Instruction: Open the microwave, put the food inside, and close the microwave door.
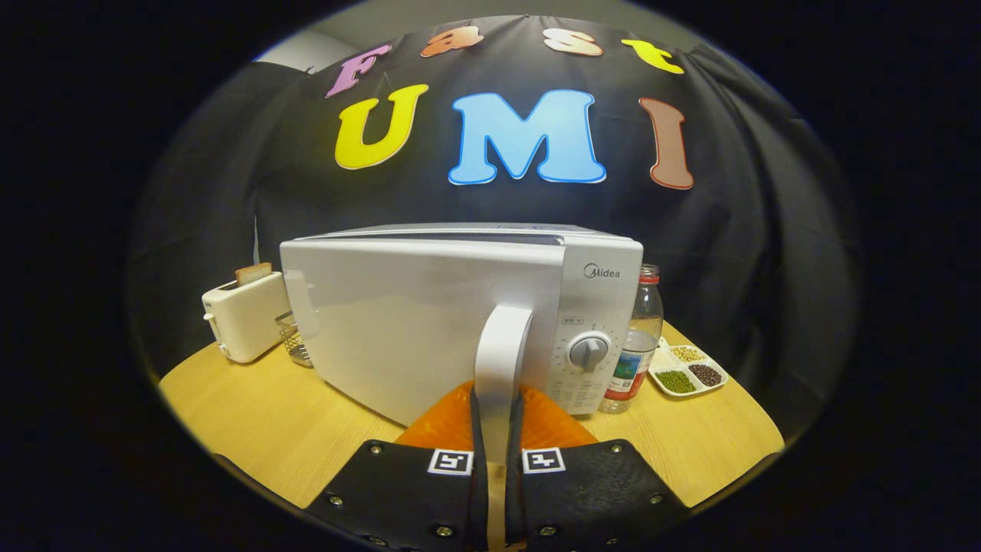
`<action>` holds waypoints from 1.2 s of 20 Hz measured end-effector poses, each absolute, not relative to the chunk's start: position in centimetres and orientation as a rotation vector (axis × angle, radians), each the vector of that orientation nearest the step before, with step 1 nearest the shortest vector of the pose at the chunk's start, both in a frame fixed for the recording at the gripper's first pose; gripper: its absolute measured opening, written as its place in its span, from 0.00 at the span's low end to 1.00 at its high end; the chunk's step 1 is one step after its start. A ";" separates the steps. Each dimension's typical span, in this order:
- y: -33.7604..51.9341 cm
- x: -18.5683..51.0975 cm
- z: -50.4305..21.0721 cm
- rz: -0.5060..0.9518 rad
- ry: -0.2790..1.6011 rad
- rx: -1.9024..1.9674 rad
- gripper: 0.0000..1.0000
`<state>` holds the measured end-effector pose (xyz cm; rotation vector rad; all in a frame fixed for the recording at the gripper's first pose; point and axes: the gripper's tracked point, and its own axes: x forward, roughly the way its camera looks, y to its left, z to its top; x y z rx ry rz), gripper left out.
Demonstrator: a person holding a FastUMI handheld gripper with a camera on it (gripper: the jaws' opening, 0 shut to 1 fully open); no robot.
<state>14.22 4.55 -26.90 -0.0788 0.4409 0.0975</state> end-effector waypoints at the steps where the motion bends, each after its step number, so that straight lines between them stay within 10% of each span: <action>1: 5.1 13.1 -26.8 0.111 0.448 -0.084 0.09; 24: 20.7 -2.5 -26.2 0.251 0.519 -0.099 0.26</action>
